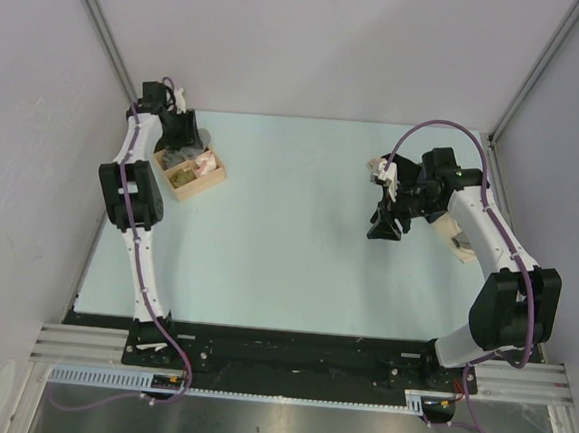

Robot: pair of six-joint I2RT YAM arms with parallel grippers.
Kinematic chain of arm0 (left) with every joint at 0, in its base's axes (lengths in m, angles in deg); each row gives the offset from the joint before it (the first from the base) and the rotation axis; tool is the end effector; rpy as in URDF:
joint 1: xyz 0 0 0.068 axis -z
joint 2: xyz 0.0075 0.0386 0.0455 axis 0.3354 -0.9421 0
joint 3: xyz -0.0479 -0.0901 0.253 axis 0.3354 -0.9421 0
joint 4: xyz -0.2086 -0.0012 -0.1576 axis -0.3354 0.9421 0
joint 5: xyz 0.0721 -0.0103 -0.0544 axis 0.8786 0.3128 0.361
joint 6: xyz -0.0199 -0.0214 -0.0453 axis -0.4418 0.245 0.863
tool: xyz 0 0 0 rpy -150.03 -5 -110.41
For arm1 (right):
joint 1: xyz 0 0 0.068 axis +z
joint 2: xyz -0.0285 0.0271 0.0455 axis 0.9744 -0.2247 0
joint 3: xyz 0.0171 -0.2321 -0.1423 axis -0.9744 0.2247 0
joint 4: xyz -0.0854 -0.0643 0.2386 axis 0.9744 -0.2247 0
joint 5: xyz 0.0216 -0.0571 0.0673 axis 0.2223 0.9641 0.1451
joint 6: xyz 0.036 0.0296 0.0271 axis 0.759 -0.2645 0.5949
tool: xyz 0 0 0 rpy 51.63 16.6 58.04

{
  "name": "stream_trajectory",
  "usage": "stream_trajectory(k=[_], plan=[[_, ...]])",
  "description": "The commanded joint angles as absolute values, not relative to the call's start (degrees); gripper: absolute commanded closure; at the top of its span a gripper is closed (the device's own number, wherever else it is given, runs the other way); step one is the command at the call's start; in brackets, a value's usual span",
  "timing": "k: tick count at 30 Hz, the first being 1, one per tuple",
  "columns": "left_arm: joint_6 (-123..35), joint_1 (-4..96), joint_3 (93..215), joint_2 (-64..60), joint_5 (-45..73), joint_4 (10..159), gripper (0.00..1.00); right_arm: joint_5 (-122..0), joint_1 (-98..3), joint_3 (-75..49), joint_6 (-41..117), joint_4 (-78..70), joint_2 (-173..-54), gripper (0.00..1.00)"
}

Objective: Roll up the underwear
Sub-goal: Place the underwear in the storage box.

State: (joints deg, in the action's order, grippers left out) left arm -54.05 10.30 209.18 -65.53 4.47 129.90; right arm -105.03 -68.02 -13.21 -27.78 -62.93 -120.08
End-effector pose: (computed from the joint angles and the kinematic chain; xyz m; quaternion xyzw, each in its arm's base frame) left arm 0.5275 0.0753 0.2086 -0.0424 0.9426 -0.1271 0.3057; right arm 0.2829 0.0732 0.2954 -0.5545 0.6960 0.3308 0.3141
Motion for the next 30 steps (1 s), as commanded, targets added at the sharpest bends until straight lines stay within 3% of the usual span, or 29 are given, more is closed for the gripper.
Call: stream_trajectory(k=[1,6,13,21,30], plan=[[-53.7,9.9,209.6,-61.2,1.4,132.8,0.45,-107.0,-68.2,-13.3,-28.6,-64.1,-118.0,0.48],[-53.8,9.9,210.2,-62.3,1.2,133.8,0.48,-107.0,-68.1,-13.3,-28.7,-64.2,-118.0,0.48],[-53.4,9.8,210.3,-61.0,1.1,132.2,0.36,-107.2,-68.3,-13.3,-28.9,-64.3,-118.2,0.48],[-52.0,9.5,210.1,-59.8,-0.4,130.3,0.34,-107.3,-68.2,-13.3,-29.0,-64.4,-118.1,0.48],[-52.2,9.3,208.0,-58.1,0.3,129.1,0.18,-107.3,-68.3,-13.3,-29.1,-64.5,-118.2,0.48]])
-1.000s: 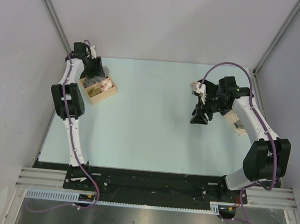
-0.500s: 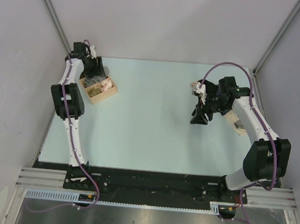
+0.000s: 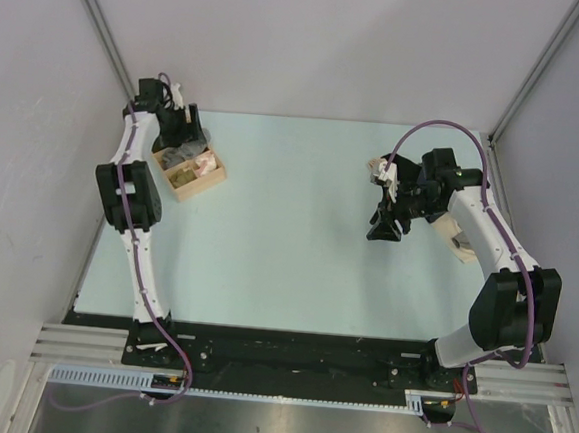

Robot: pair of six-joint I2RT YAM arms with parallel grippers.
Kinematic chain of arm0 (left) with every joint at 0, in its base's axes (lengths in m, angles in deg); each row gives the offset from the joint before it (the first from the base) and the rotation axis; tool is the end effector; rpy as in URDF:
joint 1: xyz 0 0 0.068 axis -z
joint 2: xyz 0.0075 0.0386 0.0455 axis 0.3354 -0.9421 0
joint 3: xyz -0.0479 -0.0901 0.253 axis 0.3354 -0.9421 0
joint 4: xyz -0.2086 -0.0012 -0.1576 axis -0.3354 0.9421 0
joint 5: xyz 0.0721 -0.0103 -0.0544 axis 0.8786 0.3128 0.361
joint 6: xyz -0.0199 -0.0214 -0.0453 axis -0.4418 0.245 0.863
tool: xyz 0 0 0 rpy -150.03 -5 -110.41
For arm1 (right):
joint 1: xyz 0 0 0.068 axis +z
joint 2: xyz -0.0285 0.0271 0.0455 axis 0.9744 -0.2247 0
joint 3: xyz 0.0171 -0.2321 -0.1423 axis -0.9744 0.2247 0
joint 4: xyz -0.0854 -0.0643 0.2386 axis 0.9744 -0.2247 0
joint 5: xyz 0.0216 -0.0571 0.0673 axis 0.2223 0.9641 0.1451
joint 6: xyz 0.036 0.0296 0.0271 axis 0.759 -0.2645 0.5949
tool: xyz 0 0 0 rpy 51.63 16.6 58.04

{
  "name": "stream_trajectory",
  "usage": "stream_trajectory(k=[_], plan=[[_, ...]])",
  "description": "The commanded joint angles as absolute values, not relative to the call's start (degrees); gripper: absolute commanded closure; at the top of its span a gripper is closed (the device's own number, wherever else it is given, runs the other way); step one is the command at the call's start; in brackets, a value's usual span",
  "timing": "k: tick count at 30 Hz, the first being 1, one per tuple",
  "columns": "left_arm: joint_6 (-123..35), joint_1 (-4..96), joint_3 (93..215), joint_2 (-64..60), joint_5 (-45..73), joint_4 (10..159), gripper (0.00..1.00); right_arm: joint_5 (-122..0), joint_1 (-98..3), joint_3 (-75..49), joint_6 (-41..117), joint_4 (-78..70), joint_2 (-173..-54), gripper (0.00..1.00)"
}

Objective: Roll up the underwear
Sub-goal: Place the underwear in the storage box, then reset both arms

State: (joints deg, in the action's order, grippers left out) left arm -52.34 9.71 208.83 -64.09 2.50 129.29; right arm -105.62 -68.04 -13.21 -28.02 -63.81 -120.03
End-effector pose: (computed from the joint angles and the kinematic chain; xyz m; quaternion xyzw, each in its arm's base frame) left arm 0.5247 0.0792 0.2206 -0.0530 0.9353 -0.1447 0.3184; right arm 0.2813 0.0730 0.2955 -0.5532 0.6953 0.3376 0.3108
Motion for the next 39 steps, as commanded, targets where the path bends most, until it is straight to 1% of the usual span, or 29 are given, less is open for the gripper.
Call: stream_trajectory(k=[1,9,10,11,16,17,19,20,22,23,24,25,26,28,29,30,31,32,33,34,35,36,37,38,39], plan=[[-52.2,9.2,208.0,-58.1,0.3,129.2,0.18,-107.4,-68.2,-13.3,-29.1,-64.5,-118.3,0.48],[-52.4,9.1,206.3,-55.3,1.3,126.1,0.16,-107.3,-68.2,-13.3,-29.2,-64.6,-118.3,0.48],[-52.6,9.1,205.3,-53.2,1.5,125.1,0.00,-107.3,-68.2,-13.4,-29.2,-64.6,-118.3,0.48],[-53.0,9.1,203.9,-51.7,2.0,123.8,0.00,-107.3,-68.2,-13.3,-29.2,-64.6,-118.2,0.48],[-54.0,9.2,190.0,-41.2,2.1,113.3,0.00,-107.3,-68.1,-13.3,-29.4,-64.7,-118.6,0.48],[-54.0,9.2,187.6,-37.4,1.7,111.6,0.00,-107.3,-68.1,-13.3,-29.4,-64.7,-118.6,0.48],[-53.7,9.5,180.1,-33.0,-0.7,106.2,0.00,-107.2,-67.9,-13.3,-29.3,-64.8,-118.7,0.48],[-53.4,9.9,175.2,-28.6,-1.8,102.6,0.00,-107.1,-67.8,-13.3,-29.3,-64.7,-118.7,0.48],[-53.0,10.2,171.2,-24.4,-4.0,100.0,0.00,-106.8,-67.9,-13.3,-29.1,-64.3,-118.7,0.48],[-52.5,10.3,167.4,-19.8,-5.5,97.2,0.00,-106.7,-68.0,-13.3,-28.6,-64.2,-118.6,0.48],[-51.7,10.3,164.7,-17.5,-8.7,94.4,0.00,-106.0,-68.1,-13.3,-28.3,-63.8,-118.3,0.48],[-50.5,10.0,161.7,-14.6,-10.3,90.8,0.00,-105.6,-68.1,-13.2,-27.8,-63.0,-118.1,0.48],[-46.3,9.5,154.4,-12.3,-11.1,80.8,0.00,-104.6,-68.2,-13.2,-26.8,-62.6,-118.1,0.48],[-37.3,8.4,147.4,-7.7,-9.6,71.5,0.00,-103.9,-68.4,-13.2,-25.9,-61.3,-118.0,0.48],[-31.2,6.0,142.5,-7.3,-11.6,61.3,0.00,-103.7,-68.5,-13.2,-25.5,-60.9,-118.0,0.48],[-28.9,4.7,141.2,-8.8,-16.6,56.2,0.09,-103.7,-68.6,-13.2,-24.6,-60.7,-118.1,0.48],[-26.8,3.8,141.6,-10.3,-19.8,54.4,0.19,-103.8,-68.7,-13.2,-24.2,-60.3,-118.2,0.47],[-26.8,3.0,147.4,-12.4,-19.4,63.5,0.27,-103.6,-68.8,-13.2,-23.8,-60.0,-118.4,0.47],[-31.2,3.2,152.6,-17.4,-18.7,72.5,0.35,-103.5,-68.8,-13.2,-23.4,-59.9,-118.4,0.47],[-36.1,4.0,158.3,-20.8,-13.4,82.1,0.36,-103.5,-68.8,-13.2,-23.4,-59.8,-118.5,0.47],[-44.8,6.7,169.4,-23.6,-8.3,99.3,0.37,-103.3,-68.8,-13.2,-23.3,-59.7,-118.5,0.46],[-48.7,8.2,173.9,-25.9,-4.1,104.8,0.35,-103.4,-68.9,-13.2,-23.3,-59.7,-118.7,0.47],[-51.5,9.7,177.5,-30.2,5.1,108.4,0.34,-103.4,-68.9,-13.2,-23.2,-59.7,-118.7,0.46],[-55.0,12.3,183.4,-31.9,8.3,113.6,0.31,-103.4,-68.8,-13.2,-23.2,-59.7,-119.1,0.47],[-55.4,12.9,186.2,-34.0,10.8,115.5,0.29,-103.4,-68.9,-13.2,-23.2,-59.7,-119.3,0.46]])
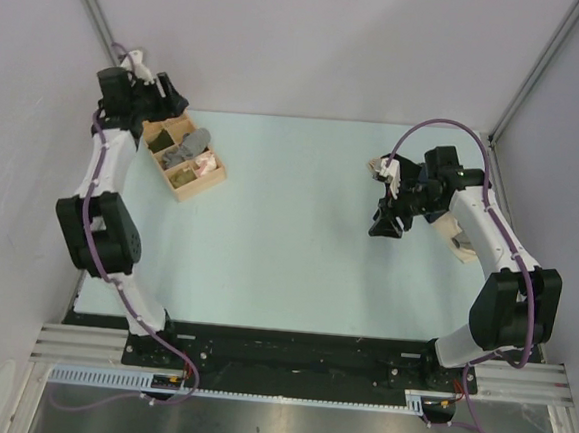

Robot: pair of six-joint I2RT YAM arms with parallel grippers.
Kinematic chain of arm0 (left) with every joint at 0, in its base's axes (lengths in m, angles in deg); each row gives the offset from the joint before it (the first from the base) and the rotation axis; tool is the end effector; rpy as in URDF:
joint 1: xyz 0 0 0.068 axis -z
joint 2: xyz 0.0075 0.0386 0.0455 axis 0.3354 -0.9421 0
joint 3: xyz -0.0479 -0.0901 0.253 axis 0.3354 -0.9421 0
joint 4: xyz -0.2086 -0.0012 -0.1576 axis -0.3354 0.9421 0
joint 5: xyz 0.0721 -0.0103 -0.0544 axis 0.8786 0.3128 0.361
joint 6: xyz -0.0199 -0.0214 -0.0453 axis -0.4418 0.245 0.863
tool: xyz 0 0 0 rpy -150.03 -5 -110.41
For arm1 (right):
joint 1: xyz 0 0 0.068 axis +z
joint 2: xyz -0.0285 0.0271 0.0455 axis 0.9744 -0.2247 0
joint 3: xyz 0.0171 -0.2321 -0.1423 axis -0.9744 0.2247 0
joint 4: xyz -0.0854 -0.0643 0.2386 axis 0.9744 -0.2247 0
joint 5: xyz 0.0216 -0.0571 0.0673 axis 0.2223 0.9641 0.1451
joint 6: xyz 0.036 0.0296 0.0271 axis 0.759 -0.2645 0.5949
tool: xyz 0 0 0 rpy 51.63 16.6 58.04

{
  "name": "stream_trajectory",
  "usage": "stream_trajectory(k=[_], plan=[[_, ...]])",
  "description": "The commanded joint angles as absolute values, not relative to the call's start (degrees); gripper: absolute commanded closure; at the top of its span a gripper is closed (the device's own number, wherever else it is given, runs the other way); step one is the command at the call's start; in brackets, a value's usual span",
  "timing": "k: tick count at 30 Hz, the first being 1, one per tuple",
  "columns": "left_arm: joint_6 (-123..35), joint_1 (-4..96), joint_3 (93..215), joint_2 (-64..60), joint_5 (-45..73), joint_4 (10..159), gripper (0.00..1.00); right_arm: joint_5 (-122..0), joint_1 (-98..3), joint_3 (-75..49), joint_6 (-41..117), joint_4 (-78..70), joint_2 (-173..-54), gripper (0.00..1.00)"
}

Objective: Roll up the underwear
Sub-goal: Reset both arms

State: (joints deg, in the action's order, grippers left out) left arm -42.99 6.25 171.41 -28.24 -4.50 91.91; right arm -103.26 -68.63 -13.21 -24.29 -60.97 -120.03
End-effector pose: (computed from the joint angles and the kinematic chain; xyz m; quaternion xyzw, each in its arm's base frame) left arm 0.4184 0.0828 0.3482 -0.0426 0.7956 -0.1828 0.5760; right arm 0.2870 0.0699 0.2959 -0.5357 0.7160 0.3182 0.3150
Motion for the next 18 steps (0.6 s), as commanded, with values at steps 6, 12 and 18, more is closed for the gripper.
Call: stream_trajectory(k=[6,12,18], plan=[[-57.4,14.2,206.8,-49.7,18.1,129.0,0.29,-103.1,-68.8,-13.2,-23.5,-59.9,-120.6,0.47],[-58.8,14.2,208.4,-55.2,16.5,129.6,0.31,-102.7,-68.2,-13.3,-23.9,-60.2,-121.8,0.46],[-59.7,14.3,209.9,-58.7,16.0,130.4,0.36,-102.3,-68.2,-13.2,-23.9,-60.4,-122.7,0.47]])
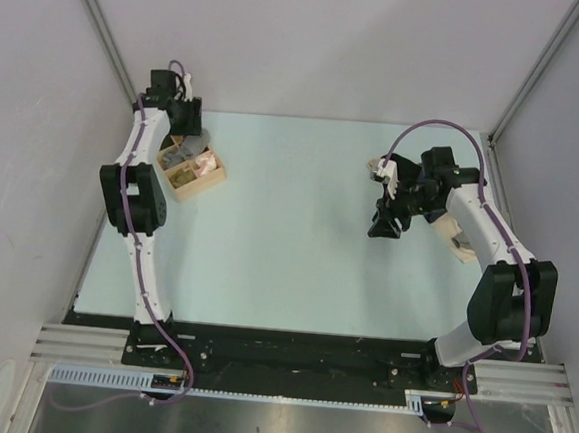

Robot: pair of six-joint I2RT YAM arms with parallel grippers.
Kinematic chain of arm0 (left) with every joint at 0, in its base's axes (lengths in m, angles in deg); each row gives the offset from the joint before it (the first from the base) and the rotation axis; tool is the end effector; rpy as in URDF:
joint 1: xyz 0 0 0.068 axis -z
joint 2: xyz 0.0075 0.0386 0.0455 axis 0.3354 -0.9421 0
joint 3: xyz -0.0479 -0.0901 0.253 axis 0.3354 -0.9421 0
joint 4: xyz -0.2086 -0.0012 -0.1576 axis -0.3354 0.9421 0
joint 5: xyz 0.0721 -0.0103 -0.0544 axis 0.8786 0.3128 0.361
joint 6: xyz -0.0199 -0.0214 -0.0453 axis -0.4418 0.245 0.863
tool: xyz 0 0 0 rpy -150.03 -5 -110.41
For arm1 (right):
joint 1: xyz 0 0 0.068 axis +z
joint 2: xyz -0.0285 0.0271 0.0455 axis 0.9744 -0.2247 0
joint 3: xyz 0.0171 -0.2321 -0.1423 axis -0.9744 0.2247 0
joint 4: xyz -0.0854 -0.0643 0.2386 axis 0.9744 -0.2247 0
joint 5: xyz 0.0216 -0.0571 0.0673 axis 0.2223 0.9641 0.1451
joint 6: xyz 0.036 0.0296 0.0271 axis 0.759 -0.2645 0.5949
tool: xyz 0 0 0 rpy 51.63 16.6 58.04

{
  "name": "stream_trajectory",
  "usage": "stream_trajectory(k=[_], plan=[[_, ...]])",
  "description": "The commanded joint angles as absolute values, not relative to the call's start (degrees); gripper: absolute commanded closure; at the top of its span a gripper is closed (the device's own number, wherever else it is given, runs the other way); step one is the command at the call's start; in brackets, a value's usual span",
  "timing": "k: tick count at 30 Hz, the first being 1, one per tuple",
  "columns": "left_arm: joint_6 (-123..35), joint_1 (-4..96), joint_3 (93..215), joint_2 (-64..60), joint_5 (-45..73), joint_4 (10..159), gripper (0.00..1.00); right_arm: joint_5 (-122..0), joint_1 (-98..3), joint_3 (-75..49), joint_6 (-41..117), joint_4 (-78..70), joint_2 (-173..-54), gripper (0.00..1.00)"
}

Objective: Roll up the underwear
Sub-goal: Reset both arms

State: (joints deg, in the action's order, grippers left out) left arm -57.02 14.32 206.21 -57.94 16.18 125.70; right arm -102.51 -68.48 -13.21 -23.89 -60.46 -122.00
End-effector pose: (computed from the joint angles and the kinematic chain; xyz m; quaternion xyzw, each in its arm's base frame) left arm 0.5185 0.0441 0.2631 -0.0109 0.9269 -0.0273 0.3742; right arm 0.2938 0.0714 0.2864 -0.5312 0.7245 0.3195 0.3015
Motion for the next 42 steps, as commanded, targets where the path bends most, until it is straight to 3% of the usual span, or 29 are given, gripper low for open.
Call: stream_trajectory(k=[1,12,17,20,42], plan=[[-59.9,14.3,210.0,-59.1,16.2,130.4,0.36,-102.2,-68.1,-13.3,-23.9,-60.5,-122.8,0.47],[-62.0,14.4,210.2,-61.7,16.6,131.6,0.55,-101.9,-68.1,-13.2,-23.9,-60.5,-123.3,0.47],[-62.5,14.3,210.2,-62.2,16.6,132.0,0.89,-101.9,-68.0,-13.3,-23.9,-60.6,-123.4,0.47],[-62.2,14.4,210.2,-62.8,18.0,133.2,1.00,-101.9,-68.0,-13.3,-23.9,-60.5,-123.3,0.47],[-51.9,13.9,208.9,-70.5,23.8,141.5,1.00,-102.1,-68.6,-13.3,-24.5,-60.9,-122.4,0.47]])
